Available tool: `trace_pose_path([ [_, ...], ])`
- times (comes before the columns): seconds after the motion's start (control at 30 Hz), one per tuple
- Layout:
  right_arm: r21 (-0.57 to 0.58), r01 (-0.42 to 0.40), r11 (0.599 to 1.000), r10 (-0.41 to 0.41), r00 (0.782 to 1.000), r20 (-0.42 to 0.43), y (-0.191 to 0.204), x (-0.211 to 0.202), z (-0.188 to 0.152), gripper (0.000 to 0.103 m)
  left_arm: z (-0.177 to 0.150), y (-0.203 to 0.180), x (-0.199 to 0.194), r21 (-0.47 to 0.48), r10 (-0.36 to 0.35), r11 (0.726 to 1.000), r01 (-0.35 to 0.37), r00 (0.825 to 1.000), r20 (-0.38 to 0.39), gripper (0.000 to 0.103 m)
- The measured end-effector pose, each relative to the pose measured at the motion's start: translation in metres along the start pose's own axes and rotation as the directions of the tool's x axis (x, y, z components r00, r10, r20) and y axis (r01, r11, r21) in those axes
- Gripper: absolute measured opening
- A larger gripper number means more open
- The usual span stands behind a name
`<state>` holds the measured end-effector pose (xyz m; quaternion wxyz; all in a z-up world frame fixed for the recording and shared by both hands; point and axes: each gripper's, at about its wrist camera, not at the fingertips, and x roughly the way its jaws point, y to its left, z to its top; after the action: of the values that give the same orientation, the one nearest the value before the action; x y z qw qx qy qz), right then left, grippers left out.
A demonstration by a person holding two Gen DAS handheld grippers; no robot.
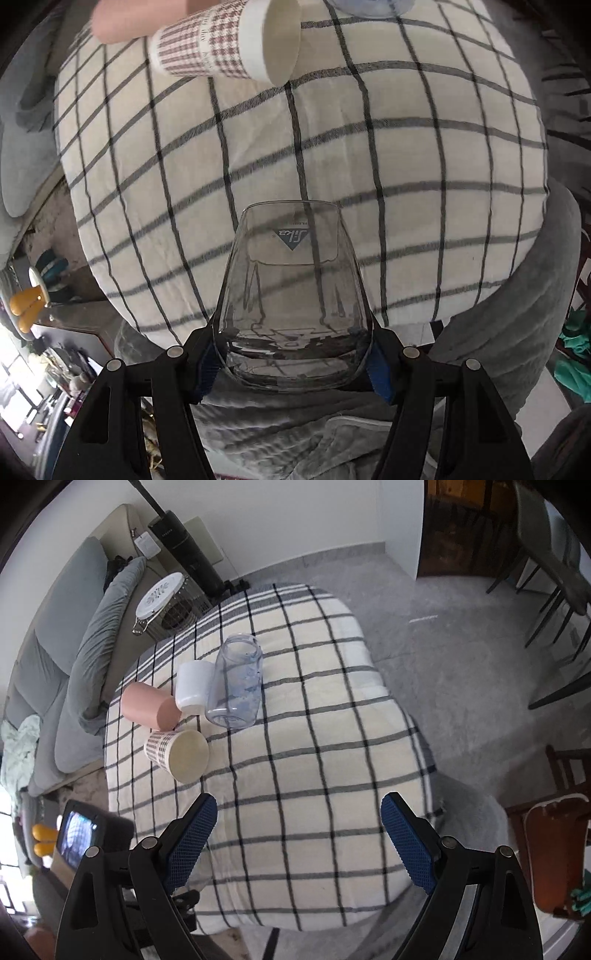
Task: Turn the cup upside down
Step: 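Lift the grey glass cup with the left gripper and turn it over, then lower the glass cup rim-down onto the cloth and open the left gripper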
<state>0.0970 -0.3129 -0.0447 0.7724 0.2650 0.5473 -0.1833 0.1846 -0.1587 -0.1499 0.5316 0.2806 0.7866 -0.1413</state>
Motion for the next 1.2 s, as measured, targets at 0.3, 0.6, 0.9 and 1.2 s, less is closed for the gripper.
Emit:
trace_pose_path([
  [0.3, 0.033, -0.018, 0.999, 0.019, 0.999, -0.039, 0.000, 0.027, 0.024, 0.090, 0.030, -0.002, 0.011, 0.000, -0.012, 1.000, 0.013, 0.995, -0.096, 0.066],
  [0.6, 0.042, -0.021, 0.999, 0.023, 0.999, -0.042, 0.000, 0.030, 0.024, 0.090, 0.029, -0.007, -0.004, 0.034, 0.028, 0.999, -0.027, 0.999, -0.034, 0.085],
  [0.9, -0.028, -0.019, 0.999, 0.021, 0.996, 0.082, 0.013, -0.022, 0.005, 0.090, -0.033, 0.001, -0.050, -0.017, 0.084, 0.996, -0.082, 0.962, 0.261, 0.089],
  [1.2, -0.166, 0.016, 0.986, 0.030, 0.962, 0.271, 0.033, -0.073, -0.046, 0.090, -0.126, 0.020, -0.078, -0.173, 0.094, 0.985, 0.023, 0.767, 0.635, 0.089],
])
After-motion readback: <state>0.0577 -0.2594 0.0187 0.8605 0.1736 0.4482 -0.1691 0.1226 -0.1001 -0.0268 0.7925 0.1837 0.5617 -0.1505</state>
